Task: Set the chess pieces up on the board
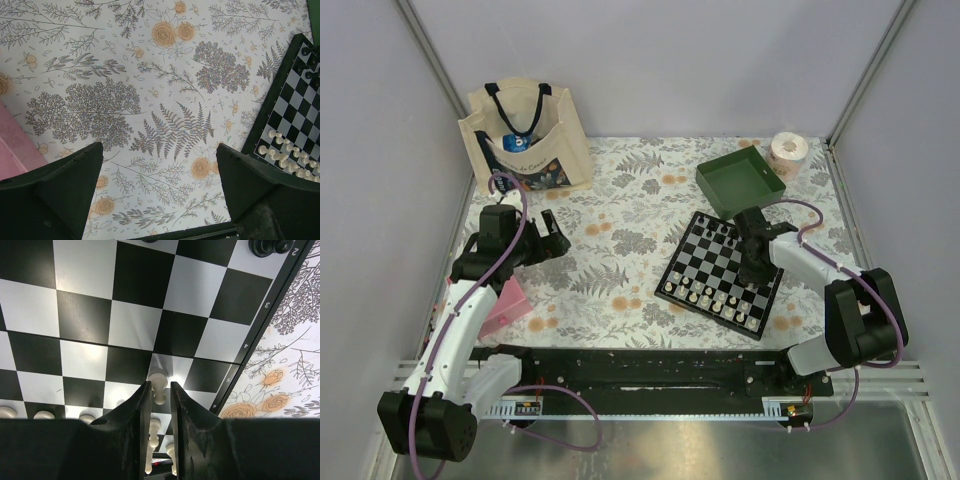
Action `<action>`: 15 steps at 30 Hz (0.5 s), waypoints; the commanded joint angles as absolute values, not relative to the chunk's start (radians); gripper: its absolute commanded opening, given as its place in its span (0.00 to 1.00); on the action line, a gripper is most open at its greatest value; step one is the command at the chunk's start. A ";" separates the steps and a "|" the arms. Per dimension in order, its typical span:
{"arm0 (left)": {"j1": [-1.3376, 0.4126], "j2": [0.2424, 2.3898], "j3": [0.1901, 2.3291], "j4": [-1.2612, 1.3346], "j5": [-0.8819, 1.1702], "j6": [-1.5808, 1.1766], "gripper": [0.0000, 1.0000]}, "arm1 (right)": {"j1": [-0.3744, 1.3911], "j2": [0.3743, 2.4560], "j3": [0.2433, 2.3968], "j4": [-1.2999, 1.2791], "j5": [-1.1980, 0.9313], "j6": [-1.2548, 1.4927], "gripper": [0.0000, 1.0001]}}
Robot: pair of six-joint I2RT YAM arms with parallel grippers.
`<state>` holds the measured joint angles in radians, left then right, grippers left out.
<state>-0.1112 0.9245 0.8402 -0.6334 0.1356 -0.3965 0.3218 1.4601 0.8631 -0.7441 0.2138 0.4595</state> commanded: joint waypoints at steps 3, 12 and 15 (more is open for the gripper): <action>-0.106 0.911 0.838 -0.586 0.150 -0.391 0.99 | 0.314 1.439 0.853 -0.715 0.199 0.465 0.27; -0.106 0.905 0.836 -0.586 0.144 -0.391 0.99 | 0.313 1.427 0.850 -0.721 0.207 0.463 0.18; -0.106 0.907 0.838 -0.586 0.149 -0.391 0.99 | 0.313 1.414 0.848 -0.730 0.210 0.465 0.16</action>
<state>-0.1112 0.9245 0.8402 -0.6334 0.1356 -0.3965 0.3195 1.4536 0.8532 -0.7296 0.1982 0.4603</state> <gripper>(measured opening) 0.988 0.190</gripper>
